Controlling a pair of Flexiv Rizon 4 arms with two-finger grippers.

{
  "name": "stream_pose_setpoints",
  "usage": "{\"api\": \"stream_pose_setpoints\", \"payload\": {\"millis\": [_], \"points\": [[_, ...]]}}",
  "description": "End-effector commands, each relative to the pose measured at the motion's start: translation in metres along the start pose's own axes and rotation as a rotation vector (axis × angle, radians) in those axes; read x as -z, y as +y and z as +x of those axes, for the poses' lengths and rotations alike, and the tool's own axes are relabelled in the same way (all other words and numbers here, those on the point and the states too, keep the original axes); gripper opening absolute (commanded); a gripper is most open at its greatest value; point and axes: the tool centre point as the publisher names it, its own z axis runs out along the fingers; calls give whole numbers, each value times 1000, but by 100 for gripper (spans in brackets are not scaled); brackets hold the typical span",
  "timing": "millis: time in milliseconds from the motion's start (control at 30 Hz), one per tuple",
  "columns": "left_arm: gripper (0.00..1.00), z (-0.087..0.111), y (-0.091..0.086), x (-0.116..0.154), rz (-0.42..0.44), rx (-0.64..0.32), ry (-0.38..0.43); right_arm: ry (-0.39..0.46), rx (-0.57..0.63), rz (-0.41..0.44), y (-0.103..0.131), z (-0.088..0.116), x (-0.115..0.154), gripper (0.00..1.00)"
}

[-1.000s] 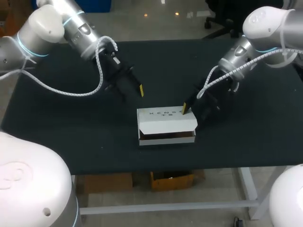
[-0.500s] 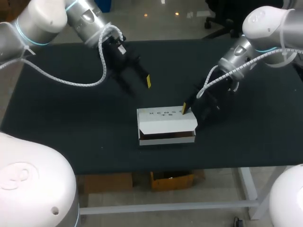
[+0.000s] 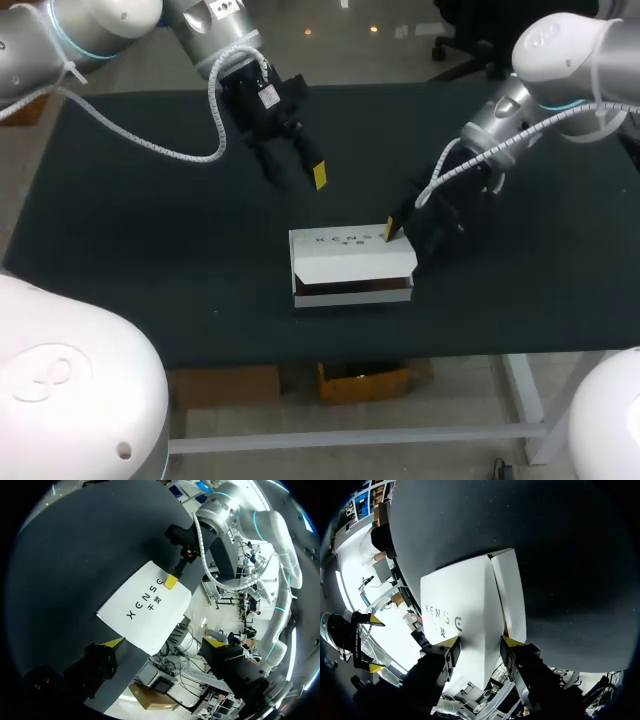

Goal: Assemble the packaging by folding the flat box into shape, placing the metal phone stand inside, and closing the box properly

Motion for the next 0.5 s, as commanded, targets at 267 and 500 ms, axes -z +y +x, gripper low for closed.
{"api": "stream_pose_setpoints", "payload": {"millis": [267, 500], "points": [[100, 1, -10, 5, -74, 1, -9, -1, 0, 5, 2, 0, 0, 50], [100, -3, -11, 3, -80, -234, -98, -1, 0, 5, 2, 0, 0, 49]]}}
